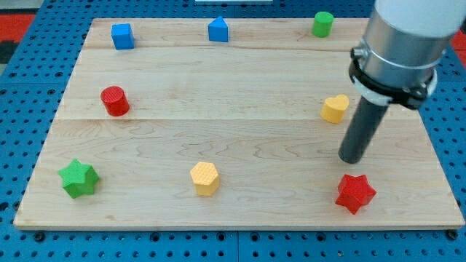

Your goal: Push red star towards the hexagon

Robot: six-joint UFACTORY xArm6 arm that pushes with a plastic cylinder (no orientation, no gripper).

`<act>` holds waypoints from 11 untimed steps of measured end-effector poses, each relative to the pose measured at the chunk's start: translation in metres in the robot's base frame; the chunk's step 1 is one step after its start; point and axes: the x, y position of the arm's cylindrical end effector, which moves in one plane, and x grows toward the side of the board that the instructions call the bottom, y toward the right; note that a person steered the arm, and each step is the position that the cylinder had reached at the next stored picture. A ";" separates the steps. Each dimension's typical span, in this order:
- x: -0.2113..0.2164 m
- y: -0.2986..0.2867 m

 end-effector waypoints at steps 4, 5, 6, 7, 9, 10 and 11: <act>0.072 0.021; 0.049 -0.033; 0.061 0.005; 0.087 0.002; 0.062 -0.141; 0.032 -0.173; 0.049 -0.184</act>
